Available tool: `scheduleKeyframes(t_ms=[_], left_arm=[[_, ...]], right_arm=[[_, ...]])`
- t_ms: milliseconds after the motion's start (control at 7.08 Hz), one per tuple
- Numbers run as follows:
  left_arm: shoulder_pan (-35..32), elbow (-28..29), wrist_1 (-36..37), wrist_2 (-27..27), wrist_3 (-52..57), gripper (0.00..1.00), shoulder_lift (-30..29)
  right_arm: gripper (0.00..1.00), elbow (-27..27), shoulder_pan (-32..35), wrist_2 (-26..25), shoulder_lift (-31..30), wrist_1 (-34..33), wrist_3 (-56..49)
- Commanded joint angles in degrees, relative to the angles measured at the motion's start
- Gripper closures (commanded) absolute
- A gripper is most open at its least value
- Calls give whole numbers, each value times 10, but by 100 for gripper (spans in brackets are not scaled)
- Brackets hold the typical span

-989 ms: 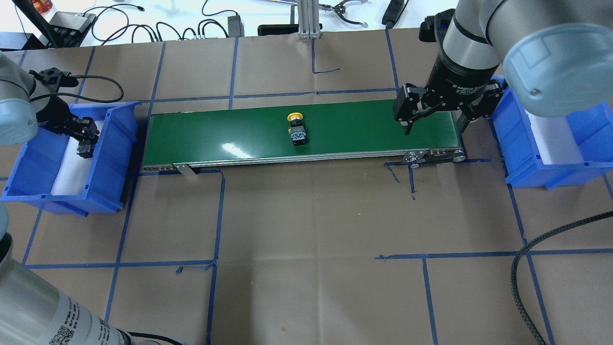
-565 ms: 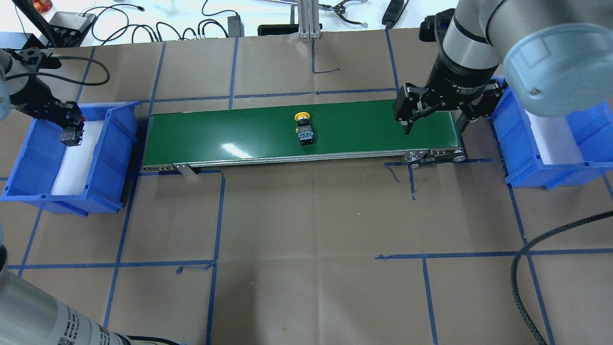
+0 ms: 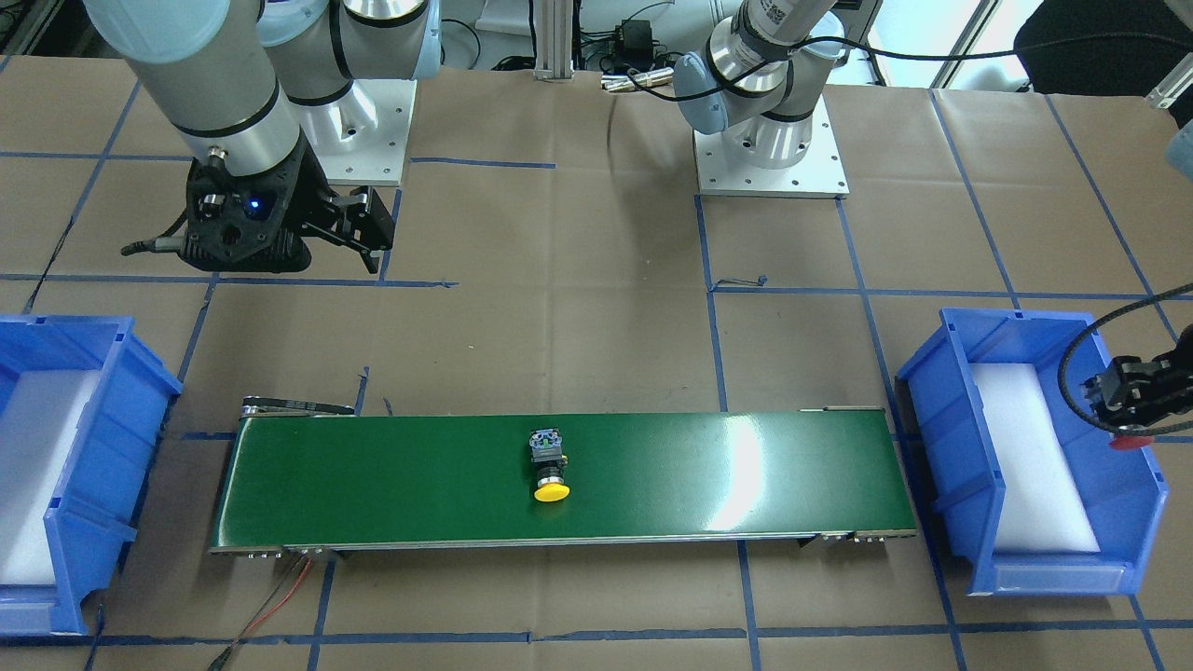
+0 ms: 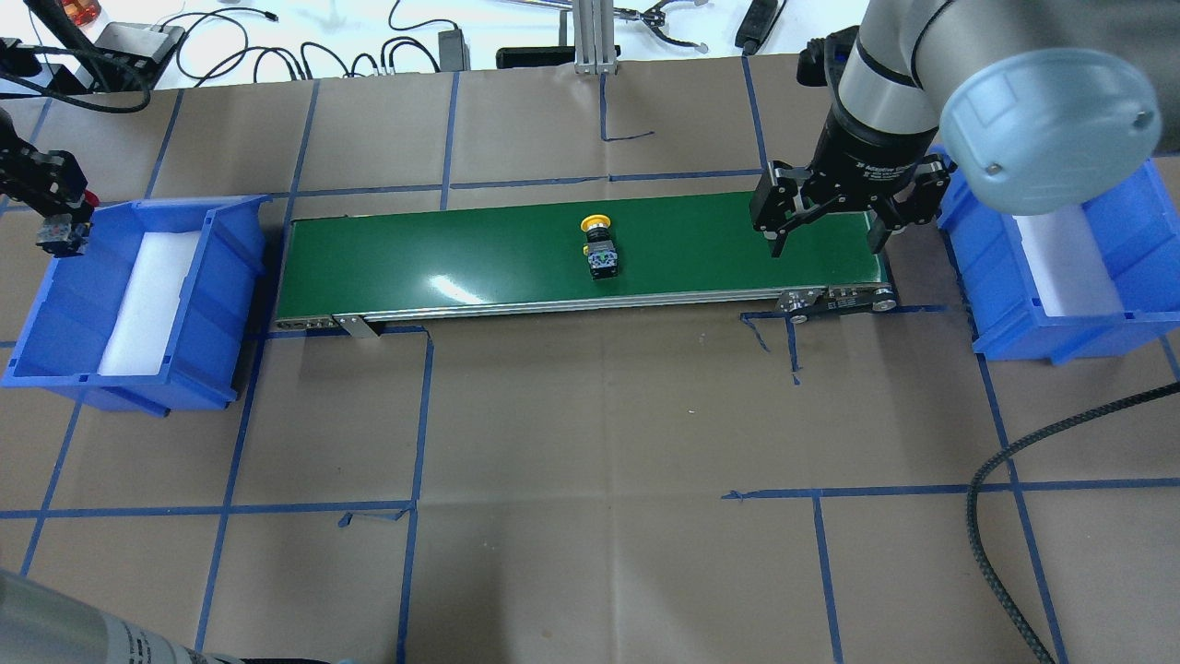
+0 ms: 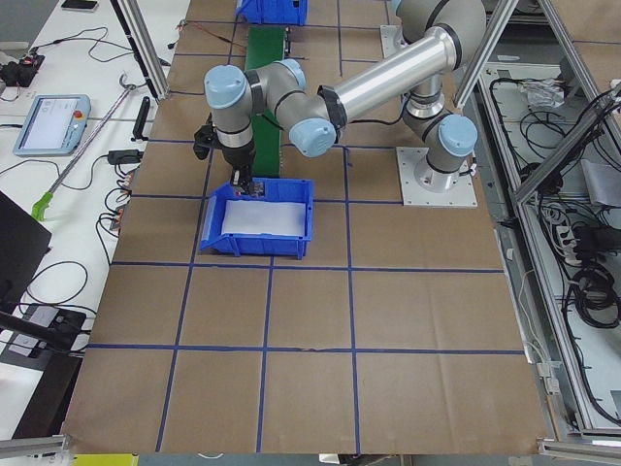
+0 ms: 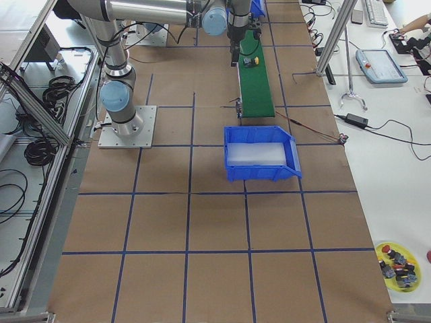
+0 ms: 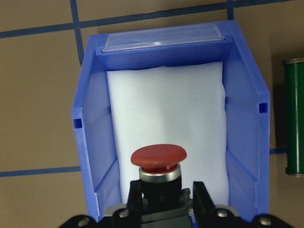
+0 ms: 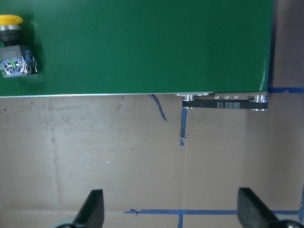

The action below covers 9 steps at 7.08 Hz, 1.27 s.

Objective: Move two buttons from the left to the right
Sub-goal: 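Carry the red button onto the conveyor while the right gripper descends to the yellow button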

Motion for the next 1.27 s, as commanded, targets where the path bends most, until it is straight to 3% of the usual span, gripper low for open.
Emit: scheduleKeyframes(t_ms=[0,565,1130], left_arm=[[-57,12,-10,3,-56,100,3],[-204,1,-7,1,-231,100,-4],[-245,-68,51,-2,-289,100,-37]], right_arm=[[0,-4,1,4,41,-54,6],[0,0,-9,4,49,-71,10],[0,0,-9,6,65,-49,9]])
